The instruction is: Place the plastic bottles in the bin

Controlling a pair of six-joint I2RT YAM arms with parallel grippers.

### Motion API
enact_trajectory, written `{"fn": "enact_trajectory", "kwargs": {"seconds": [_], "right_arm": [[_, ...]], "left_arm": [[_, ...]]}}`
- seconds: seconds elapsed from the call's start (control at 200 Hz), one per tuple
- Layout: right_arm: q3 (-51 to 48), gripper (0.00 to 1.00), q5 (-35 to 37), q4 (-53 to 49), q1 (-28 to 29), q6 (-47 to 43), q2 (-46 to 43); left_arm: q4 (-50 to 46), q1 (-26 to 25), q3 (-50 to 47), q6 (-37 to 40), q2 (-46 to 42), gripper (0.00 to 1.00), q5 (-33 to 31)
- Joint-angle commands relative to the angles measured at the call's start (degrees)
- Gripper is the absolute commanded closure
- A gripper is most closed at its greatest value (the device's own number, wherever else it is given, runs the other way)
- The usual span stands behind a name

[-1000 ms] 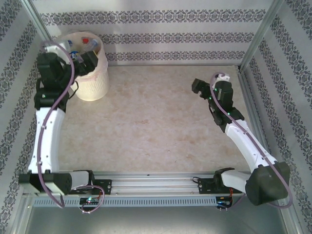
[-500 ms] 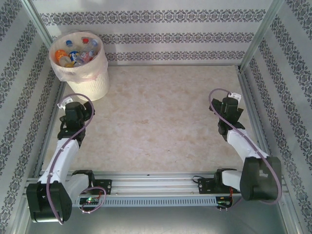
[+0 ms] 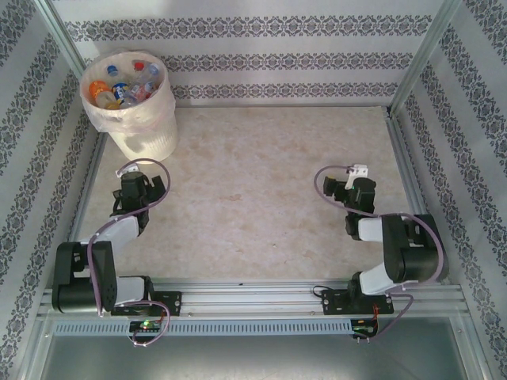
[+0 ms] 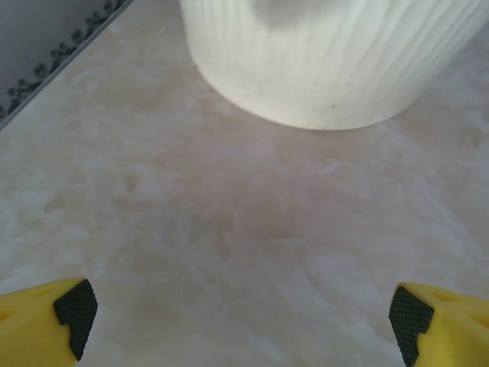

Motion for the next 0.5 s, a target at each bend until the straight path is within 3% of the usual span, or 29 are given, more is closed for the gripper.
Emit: {"fn": "enact_trajectory", "kwargs": {"seconds": [0.0,0.185,0.235,0.4,0.495], "right_arm": [[2.45,0.02,0.43,2.99,0.65,-1.9,-0.78],[2.09,0.02,1.08,4.9,1.07,-2.27,-0.07],[2.27,0.02,1.17,4.23,1.15,-2.3,-0.33],[2.36,0.02,1.38,4.31,1.33,-2.62,-0.17],[2.36,0.02,1.41,4.24,1.41,-2.62,-0.2]], "left_arm": [[13.53,-0.58,-2.97,4.14,2.41,0.0,4.15],[24.88,-0.68,-4.77,7.56,7.2,0.0,10.76],[29.65,-0.77,-6.39,7.67,8.5,0.0,10.77],[32.33,-2.51,-7.86,8.6,9.06,0.0,8.07],[41.02,-3.91,-7.93,10.17,16.13,0.0,6.36]]}}
